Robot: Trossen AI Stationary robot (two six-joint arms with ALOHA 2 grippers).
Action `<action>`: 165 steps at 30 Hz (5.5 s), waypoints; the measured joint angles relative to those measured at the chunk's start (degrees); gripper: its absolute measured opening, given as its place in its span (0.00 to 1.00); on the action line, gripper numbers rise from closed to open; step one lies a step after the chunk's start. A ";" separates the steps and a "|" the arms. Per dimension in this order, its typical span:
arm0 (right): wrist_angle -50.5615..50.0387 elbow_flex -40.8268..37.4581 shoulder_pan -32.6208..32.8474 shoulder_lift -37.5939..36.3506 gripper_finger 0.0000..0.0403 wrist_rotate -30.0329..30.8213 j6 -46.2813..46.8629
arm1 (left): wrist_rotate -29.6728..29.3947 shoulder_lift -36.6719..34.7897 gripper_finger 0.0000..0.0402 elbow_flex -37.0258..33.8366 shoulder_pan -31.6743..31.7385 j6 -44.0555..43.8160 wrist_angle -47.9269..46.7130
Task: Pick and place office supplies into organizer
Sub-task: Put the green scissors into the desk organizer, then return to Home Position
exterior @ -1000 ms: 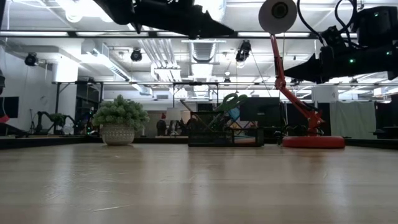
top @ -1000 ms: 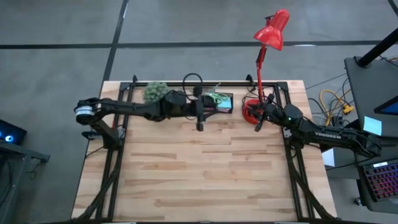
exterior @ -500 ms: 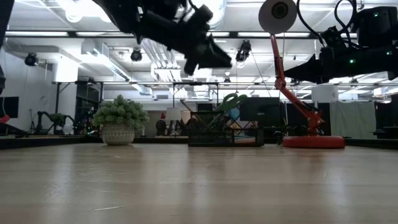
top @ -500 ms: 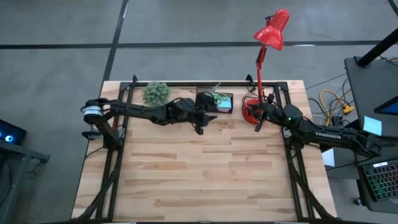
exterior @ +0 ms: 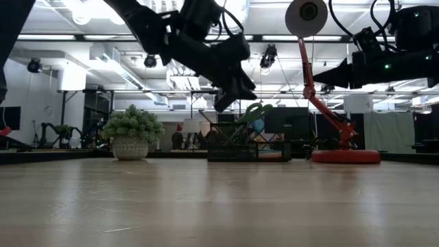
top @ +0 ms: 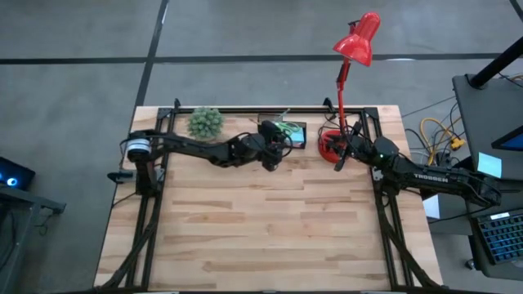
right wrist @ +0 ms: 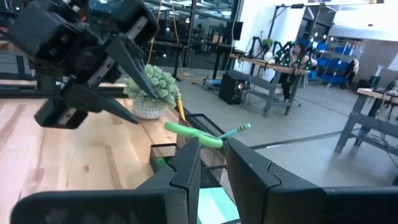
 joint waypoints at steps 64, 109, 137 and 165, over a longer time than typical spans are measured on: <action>-0.50 0.00 0.00 0.09 0.17 0.13 -0.43 | -11.01 7.91 0.05 3.67 2.78 -2.83 11.79; -0.50 0.00 0.00 0.07 0.17 0.11 -0.89 | 0.30 1.57 0.06 1.72 11.37 -34.90 1.77; -0.48 0.00 0.00 0.07 0.17 0.10 -0.80 | 6.48 0.95 0.26 1.73 12.54 -39.57 0.01; -0.35 0.00 0.02 0.07 0.17 0.10 -0.78 | 40.26 -2.94 0.04 1.76 11.07 -50.10 -1.15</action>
